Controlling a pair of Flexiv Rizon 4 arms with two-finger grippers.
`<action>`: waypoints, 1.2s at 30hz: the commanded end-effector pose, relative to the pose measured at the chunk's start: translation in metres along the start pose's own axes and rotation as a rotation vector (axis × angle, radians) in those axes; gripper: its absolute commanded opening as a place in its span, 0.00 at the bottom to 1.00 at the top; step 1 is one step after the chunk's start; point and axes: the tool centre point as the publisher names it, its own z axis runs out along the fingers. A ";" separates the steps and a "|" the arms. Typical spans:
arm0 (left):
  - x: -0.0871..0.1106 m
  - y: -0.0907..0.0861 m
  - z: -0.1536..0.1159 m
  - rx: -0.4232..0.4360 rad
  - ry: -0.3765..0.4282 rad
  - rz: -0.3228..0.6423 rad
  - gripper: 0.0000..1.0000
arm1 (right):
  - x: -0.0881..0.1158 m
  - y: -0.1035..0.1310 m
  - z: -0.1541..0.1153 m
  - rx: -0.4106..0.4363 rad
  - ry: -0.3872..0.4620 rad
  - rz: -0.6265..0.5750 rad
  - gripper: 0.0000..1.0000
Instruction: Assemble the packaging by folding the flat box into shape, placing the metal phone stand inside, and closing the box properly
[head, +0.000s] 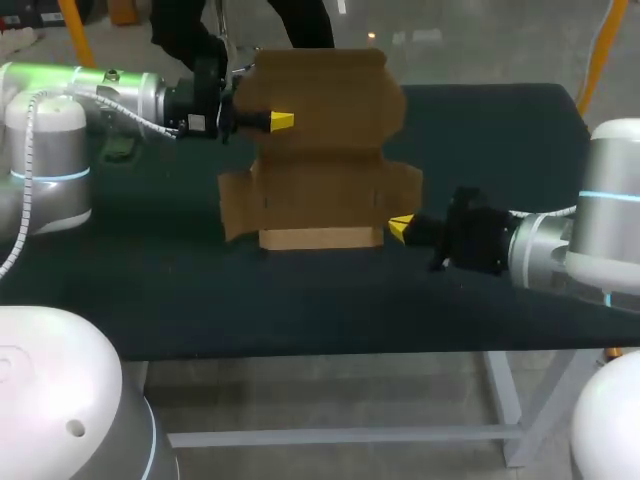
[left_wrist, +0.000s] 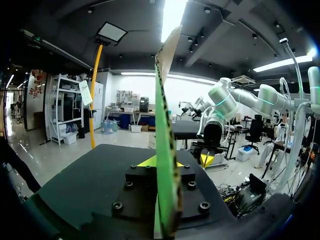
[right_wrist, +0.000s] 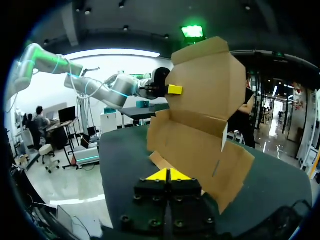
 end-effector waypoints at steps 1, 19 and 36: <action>-0.005 0.007 -0.002 0.008 0.028 0.003 0.00 | 0.010 -0.007 0.026 0.046 -0.056 -0.007 0.00; -0.007 0.010 -0.002 -0.001 0.045 -0.003 0.00 | 0.011 -0.012 0.038 0.104 -0.078 0.014 0.00; -0.007 0.010 -0.002 -0.001 0.045 -0.003 0.00 | 0.014 -0.043 0.100 0.038 -0.065 0.075 0.00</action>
